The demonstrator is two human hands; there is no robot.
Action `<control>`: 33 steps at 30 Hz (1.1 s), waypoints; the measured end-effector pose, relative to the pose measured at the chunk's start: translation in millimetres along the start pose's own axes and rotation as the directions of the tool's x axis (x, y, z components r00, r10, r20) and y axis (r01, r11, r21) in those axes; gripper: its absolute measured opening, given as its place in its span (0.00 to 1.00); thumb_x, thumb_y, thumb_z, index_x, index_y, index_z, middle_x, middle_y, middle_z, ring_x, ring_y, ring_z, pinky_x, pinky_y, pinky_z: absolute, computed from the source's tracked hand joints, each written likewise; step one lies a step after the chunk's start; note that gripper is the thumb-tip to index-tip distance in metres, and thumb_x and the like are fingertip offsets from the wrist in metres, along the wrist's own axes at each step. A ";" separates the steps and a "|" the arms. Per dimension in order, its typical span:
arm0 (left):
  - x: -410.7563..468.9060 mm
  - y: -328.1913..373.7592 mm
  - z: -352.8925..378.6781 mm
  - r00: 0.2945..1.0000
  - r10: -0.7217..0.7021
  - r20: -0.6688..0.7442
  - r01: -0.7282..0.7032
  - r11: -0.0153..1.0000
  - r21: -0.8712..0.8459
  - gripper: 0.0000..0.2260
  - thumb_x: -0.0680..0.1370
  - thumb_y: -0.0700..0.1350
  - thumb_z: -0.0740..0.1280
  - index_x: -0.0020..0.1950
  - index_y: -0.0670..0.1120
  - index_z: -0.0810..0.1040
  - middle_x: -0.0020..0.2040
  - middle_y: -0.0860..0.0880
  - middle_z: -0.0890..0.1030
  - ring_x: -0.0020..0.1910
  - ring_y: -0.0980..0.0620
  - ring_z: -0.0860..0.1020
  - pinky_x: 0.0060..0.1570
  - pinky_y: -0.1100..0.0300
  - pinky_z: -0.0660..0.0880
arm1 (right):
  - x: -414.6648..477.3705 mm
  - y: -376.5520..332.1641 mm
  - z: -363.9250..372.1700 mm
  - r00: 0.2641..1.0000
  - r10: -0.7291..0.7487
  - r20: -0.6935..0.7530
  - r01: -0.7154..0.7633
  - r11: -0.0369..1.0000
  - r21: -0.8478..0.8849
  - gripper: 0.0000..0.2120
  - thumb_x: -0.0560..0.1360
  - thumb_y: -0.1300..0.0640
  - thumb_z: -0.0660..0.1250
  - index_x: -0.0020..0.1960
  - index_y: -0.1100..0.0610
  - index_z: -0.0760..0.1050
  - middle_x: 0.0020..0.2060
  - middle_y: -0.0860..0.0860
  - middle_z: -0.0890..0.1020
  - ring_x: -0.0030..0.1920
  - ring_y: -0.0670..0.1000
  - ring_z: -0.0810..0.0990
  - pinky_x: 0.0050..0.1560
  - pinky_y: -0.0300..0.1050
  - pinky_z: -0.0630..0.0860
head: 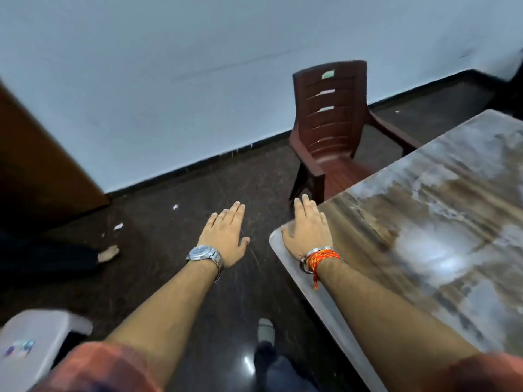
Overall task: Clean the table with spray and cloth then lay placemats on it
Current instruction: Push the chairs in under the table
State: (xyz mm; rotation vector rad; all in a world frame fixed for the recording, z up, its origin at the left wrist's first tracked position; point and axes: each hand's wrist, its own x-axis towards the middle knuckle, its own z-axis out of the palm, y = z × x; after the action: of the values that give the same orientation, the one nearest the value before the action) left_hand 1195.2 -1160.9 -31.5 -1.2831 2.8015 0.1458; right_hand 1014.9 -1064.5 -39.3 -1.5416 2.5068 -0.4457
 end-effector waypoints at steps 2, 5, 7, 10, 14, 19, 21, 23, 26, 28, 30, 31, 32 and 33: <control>52.9 -19.3 -10.7 0.999 0.042 -0.027 -0.042 0.999 0.016 0.35 0.80 0.55 0.60 0.80 0.46 0.46 0.81 0.49 0.48 0.78 0.48 0.54 0.76 0.50 0.49 | 45.5 -6.1 4.3 0.998 0.043 -0.038 -0.043 0.999 -0.004 0.35 0.77 0.46 0.60 0.77 0.59 0.50 0.77 0.56 0.52 0.76 0.56 0.52 0.74 0.55 0.54; 129.1 -42.6 -23.1 0.996 0.083 -0.016 -0.083 0.997 0.012 0.36 0.79 0.53 0.61 0.80 0.46 0.45 0.81 0.48 0.48 0.78 0.49 0.54 0.76 0.50 0.49 | 115.8 -15.8 11.3 0.994 0.094 -0.047 -0.094 0.996 0.003 0.36 0.77 0.46 0.61 0.77 0.59 0.51 0.77 0.56 0.53 0.76 0.56 0.53 0.74 0.55 0.55; 170.0 -52.9 -29.8 0.991 0.133 0.032 -0.134 0.991 0.031 0.37 0.79 0.52 0.62 0.80 0.46 0.45 0.81 0.49 0.47 0.78 0.49 0.54 0.76 0.50 0.49 | 155.2 -21.1 9.5 0.991 0.124 -0.059 -0.124 0.992 0.005 0.36 0.77 0.46 0.61 0.77 0.59 0.51 0.77 0.56 0.53 0.76 0.56 0.53 0.74 0.54 0.55; 243.4 -71.0 -43.5 0.974 0.222 0.033 -0.223 0.974 0.038 0.37 0.79 0.52 0.63 0.80 0.47 0.45 0.81 0.49 0.47 0.78 0.49 0.53 0.76 0.50 0.49 | 219.8 -28.8 2.4 0.982 0.167 -0.093 -0.167 0.986 0.009 0.36 0.77 0.46 0.61 0.77 0.60 0.51 0.77 0.57 0.53 0.76 0.56 0.53 0.74 0.54 0.54; 331.0 -88.9 -52.9 0.962 0.271 0.021 -0.271 0.963 0.012 0.37 0.79 0.51 0.64 0.80 0.46 0.44 0.81 0.49 0.47 0.78 0.49 0.53 0.76 0.50 0.49 | 293.9 -38.6 2.6 0.969 0.225 -0.107 -0.226 0.974 0.001 0.35 0.78 0.46 0.59 0.77 0.60 0.50 0.77 0.56 0.53 0.76 0.56 0.52 0.75 0.53 0.53; 445.1 -116.1 -54.2 0.924 0.379 0.048 -0.380 0.925 -0.004 0.38 0.79 0.50 0.64 0.80 0.46 0.43 0.81 0.49 0.46 0.78 0.49 0.53 0.77 0.49 0.50 | 392.3 -46.7 13.7 0.933 0.337 -0.123 -0.337 0.941 0.021 0.35 0.78 0.46 0.59 0.77 0.61 0.50 0.77 0.56 0.53 0.76 0.56 0.52 0.75 0.53 0.53; 486.5 -123.4 -58.5 0.903 0.427 0.042 -0.428 0.904 0.016 0.38 0.78 0.49 0.65 0.80 0.46 0.43 0.81 0.48 0.46 0.78 0.49 0.53 0.77 0.49 0.50 | 426.3 -53.0 16.4 0.908 0.396 -0.136 -0.394 0.918 0.045 0.35 0.78 0.45 0.59 0.77 0.61 0.50 0.77 0.56 0.53 0.77 0.55 0.52 0.75 0.54 0.53; 528.2 -128.5 -65.6 0.884 0.465 0.041 -0.466 0.885 0.011 0.39 0.78 0.48 0.65 0.80 0.46 0.44 0.81 0.48 0.46 0.78 0.48 0.54 0.77 0.48 0.51 | 460.0 -57.9 17.4 0.886 0.440 -0.148 -0.436 0.898 0.060 0.36 0.77 0.46 0.60 0.77 0.61 0.51 0.77 0.56 0.53 0.76 0.55 0.52 0.75 0.54 0.54; 583.6 -131.4 -73.7 0.855 0.519 0.020 -0.519 0.855 0.015 0.39 0.77 0.47 0.67 0.80 0.46 0.44 0.81 0.48 0.47 0.78 0.48 0.54 0.76 0.49 0.51 | 507.2 -64.7 17.9 0.844 0.502 -0.189 -0.490 0.865 0.105 0.36 0.77 0.46 0.60 0.77 0.61 0.51 0.77 0.57 0.54 0.76 0.56 0.53 0.74 0.55 0.55; 619.9 -130.9 -79.9 0.833 0.550 0.057 -0.551 0.835 0.006 0.40 0.77 0.45 0.67 0.80 0.46 0.44 0.81 0.48 0.47 0.78 0.48 0.54 0.76 0.49 0.51 | 538.9 -67.3 14.9 0.807 0.562 -0.184 -0.542 0.827 0.147 0.36 0.76 0.46 0.61 0.77 0.61 0.51 0.77 0.57 0.54 0.76 0.56 0.53 0.74 0.55 0.56; 660.4 -125.6 -81.7 0.801 0.595 0.061 -0.597 0.802 0.020 0.41 0.76 0.43 0.68 0.80 0.46 0.44 0.81 0.49 0.46 0.78 0.49 0.54 0.77 0.49 0.51 | 573.1 -60.9 10.4 0.776 0.598 -0.200 -0.573 0.802 0.169 0.37 0.76 0.46 0.61 0.77 0.62 0.51 0.77 0.57 0.54 0.76 0.56 0.53 0.74 0.55 0.56; 678.9 -122.2 -83.2 0.785 0.617 0.062 -0.619 0.785 0.031 0.41 0.76 0.42 0.68 0.80 0.47 0.44 0.81 0.49 0.46 0.78 0.49 0.53 0.77 0.49 0.51 | 590.0 -56.1 7.5 0.763 0.609 -0.215 -0.582 0.793 0.182 0.37 0.76 0.46 0.61 0.76 0.62 0.51 0.77 0.57 0.54 0.76 0.56 0.53 0.74 0.55 0.56; 703.8 -116.5 -84.7 0.765 0.641 0.063 -0.644 0.764 0.046 0.42 0.75 0.40 0.68 0.80 0.47 0.44 0.81 0.49 0.46 0.78 0.49 0.53 0.76 0.49 0.51 | 611.6 -48.0 5.2 0.740 0.630 -0.236 -0.594 0.777 0.210 0.37 0.76 0.46 0.62 0.76 0.62 0.52 0.77 0.57 0.55 0.76 0.56 0.53 0.74 0.56 0.56; 728.7 -110.5 -85.6 0.752 0.656 0.070 -0.659 0.749 0.060 0.43 0.75 0.40 0.68 0.80 0.46 0.44 0.81 0.48 0.46 0.78 0.48 0.53 0.76 0.49 0.52 | 632.3 -39.9 3.7 0.711 0.657 -0.249 -0.611 0.753 0.243 0.36 0.76 0.46 0.62 0.76 0.62 0.52 0.76 0.58 0.55 0.76 0.56 0.53 0.74 0.56 0.56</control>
State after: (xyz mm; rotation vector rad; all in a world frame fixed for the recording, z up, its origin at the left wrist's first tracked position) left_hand 802.3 -1790.3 -19.4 -0.2055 3.0398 0.0810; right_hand 762.8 -1645.5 -19.5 -0.4859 2.9448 -0.7794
